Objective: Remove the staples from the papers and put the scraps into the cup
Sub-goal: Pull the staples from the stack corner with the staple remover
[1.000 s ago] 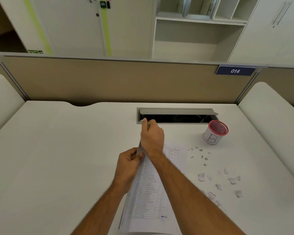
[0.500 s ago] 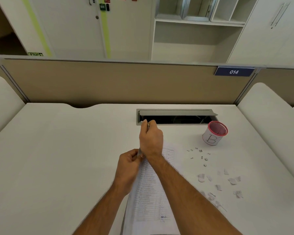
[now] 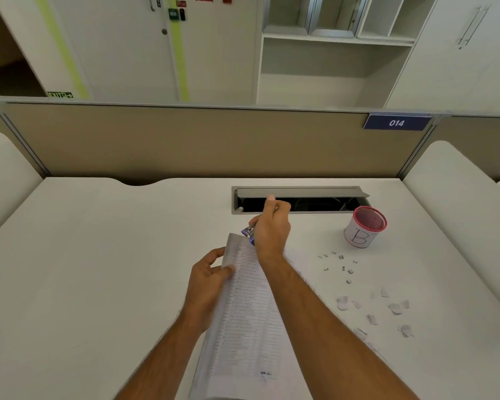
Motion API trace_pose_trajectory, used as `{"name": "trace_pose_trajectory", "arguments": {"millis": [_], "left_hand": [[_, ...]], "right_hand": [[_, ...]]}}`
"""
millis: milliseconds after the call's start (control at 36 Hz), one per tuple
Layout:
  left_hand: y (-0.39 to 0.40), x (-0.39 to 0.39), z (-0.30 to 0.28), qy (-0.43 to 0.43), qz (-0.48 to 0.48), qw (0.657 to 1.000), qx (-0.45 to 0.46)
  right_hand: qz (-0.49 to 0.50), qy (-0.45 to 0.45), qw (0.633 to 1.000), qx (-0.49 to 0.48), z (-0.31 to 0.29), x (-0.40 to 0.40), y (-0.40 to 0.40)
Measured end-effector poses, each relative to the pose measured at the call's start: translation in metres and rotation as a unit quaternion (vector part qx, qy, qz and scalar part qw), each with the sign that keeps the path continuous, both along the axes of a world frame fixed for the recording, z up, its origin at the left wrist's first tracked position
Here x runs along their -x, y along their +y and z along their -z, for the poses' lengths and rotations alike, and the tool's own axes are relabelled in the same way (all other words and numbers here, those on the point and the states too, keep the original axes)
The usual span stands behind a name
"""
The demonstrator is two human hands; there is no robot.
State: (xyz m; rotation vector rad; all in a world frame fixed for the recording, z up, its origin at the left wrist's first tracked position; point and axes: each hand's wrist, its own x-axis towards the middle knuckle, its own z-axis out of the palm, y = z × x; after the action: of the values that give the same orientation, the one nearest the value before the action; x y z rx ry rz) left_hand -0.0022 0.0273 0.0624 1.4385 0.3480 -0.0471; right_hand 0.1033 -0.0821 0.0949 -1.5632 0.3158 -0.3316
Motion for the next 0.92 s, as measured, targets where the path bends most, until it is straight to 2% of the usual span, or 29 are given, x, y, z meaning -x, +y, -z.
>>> {"name": "trace_pose_trajectory", "arguments": {"millis": [417,528,778,917], "left_hand": [[0.018,-0.013,0.015,-0.036,-0.062,0.997,-0.035],[0.025,-0.016,0.02,-0.045,-0.079,0.995,-0.041],[0.042,-0.025,0.044,-0.043,-0.101,0.993,-0.044],[0.053,-0.031,0.054,-0.027,-0.117,0.992,-0.026]], "right_hand": [[0.045,0.167,0.975,-0.141,0.007,-0.006,-0.029],[0.035,0.212,0.97,-0.116,0.014,-0.01,-0.037],[0.059,0.217,0.969,-0.104,0.033,-0.013,-0.06],[0.065,0.26,0.96,-0.077,0.043,-0.022,-0.076]]}}
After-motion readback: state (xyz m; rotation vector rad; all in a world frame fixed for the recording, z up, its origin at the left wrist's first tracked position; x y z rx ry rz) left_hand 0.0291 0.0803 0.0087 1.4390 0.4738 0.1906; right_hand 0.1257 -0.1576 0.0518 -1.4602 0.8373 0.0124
